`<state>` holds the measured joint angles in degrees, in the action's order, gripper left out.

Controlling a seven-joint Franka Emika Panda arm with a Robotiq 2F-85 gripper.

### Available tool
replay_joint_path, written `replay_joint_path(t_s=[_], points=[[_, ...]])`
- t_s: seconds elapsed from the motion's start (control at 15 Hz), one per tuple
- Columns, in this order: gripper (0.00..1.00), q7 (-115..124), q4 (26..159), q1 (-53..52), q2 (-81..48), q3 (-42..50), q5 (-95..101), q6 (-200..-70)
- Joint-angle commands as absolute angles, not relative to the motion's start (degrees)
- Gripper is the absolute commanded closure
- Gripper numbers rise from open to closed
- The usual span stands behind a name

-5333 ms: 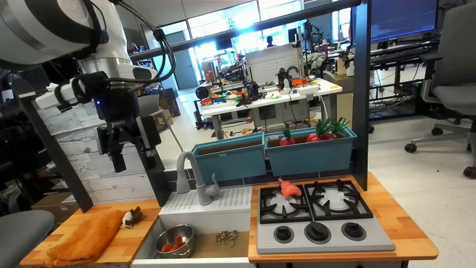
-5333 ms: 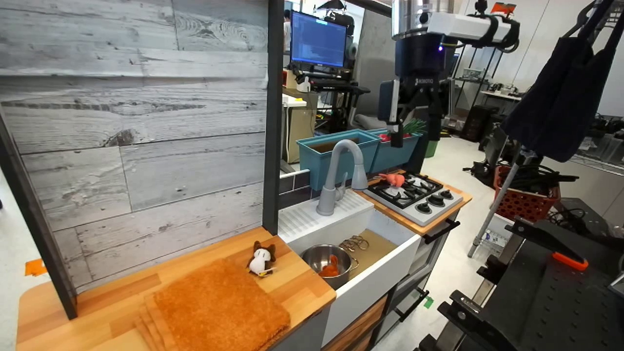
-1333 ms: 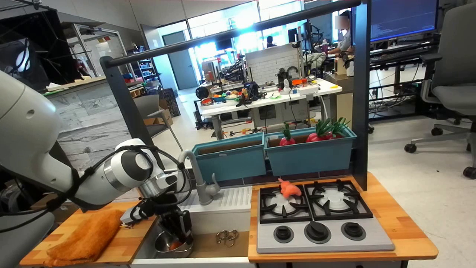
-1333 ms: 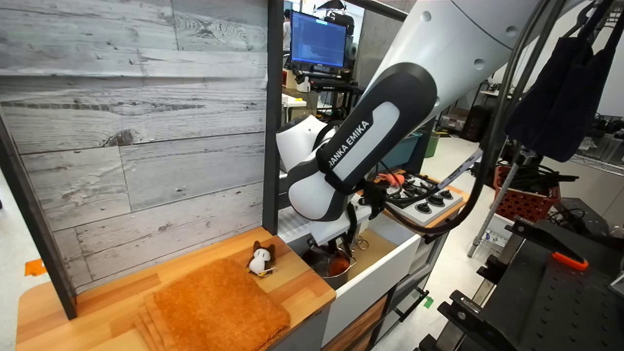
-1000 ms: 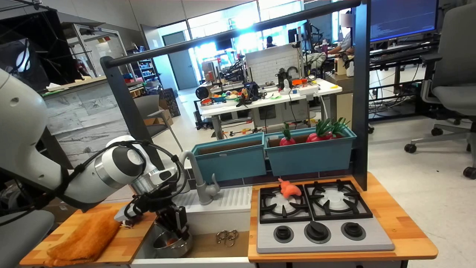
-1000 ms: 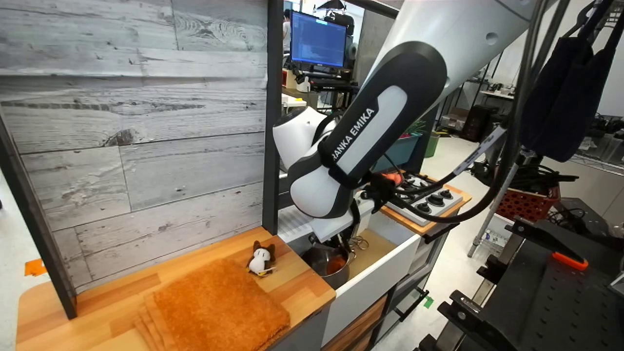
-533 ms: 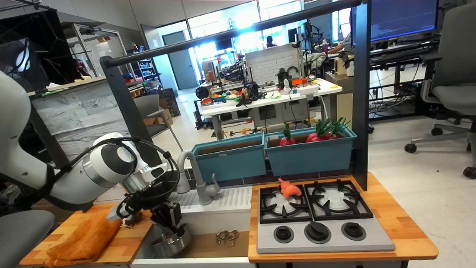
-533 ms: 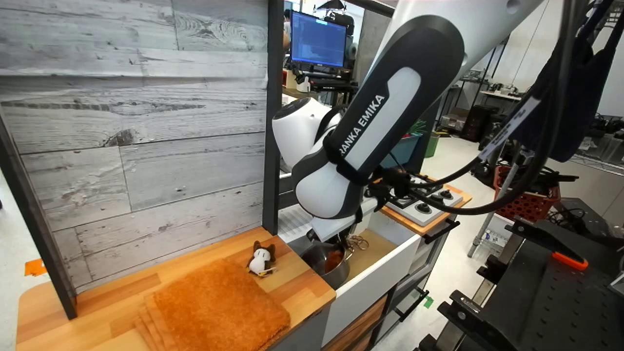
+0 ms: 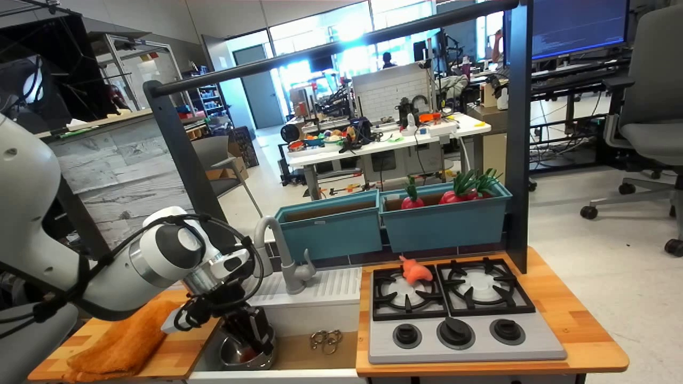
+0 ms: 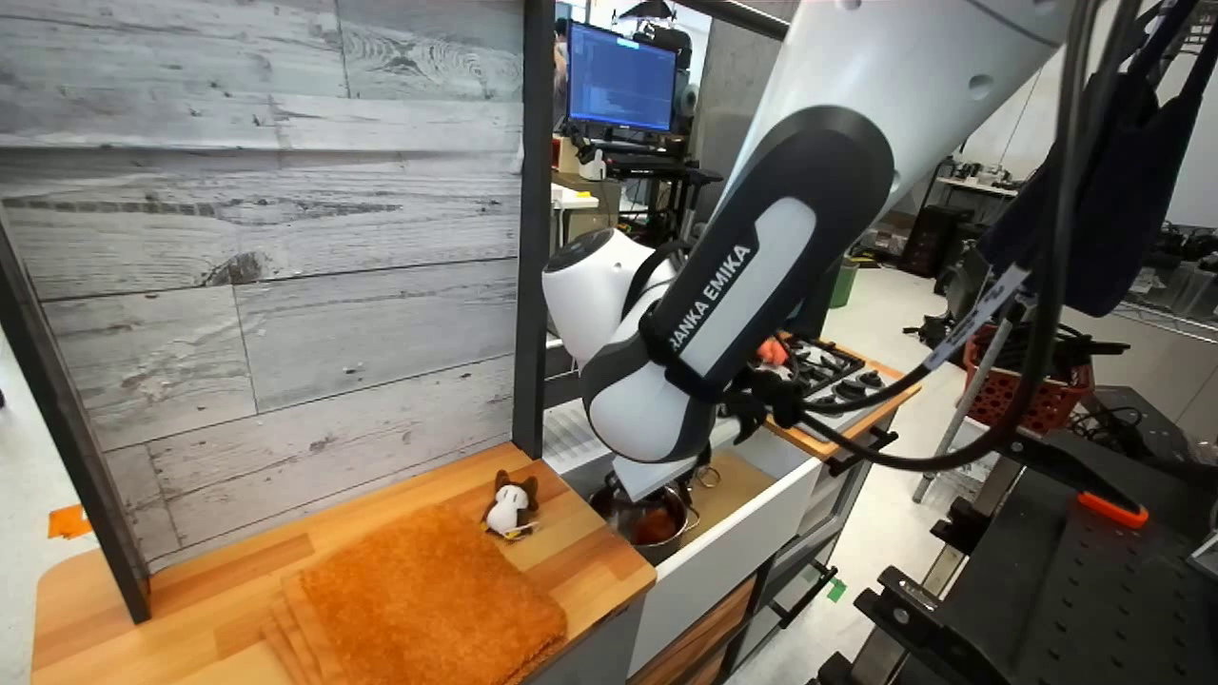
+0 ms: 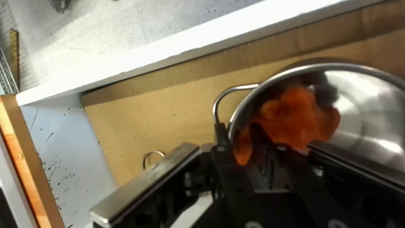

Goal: Wipe the counter with the towel, then pick up the plush toy from the sink and put them on the stove and counter

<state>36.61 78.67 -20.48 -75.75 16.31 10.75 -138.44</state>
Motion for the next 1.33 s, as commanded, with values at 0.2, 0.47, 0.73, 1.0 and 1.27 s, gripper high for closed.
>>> replay_joint_path(t_s=[0.2, 0.47, 0.73, 1.0, 1.27], points=[[0.22, 38.0, 77.7, -21.1, -77.0, 16.3, 11.3, -140.1], [0.0, 38.4, 81.9, -23.2, -72.7, 17.6, 11.7, -143.6], [0.0, 36.6, 81.3, -22.3, -71.1, 15.8, 11.0, -143.3], [0.0, 33.6, 75.3, -19.2, -74.2, 11.8, 9.0, -137.0], [0.0, 32.7, 71.2, -17.3, -76.6, 10.1, 8.1, -132.7]])
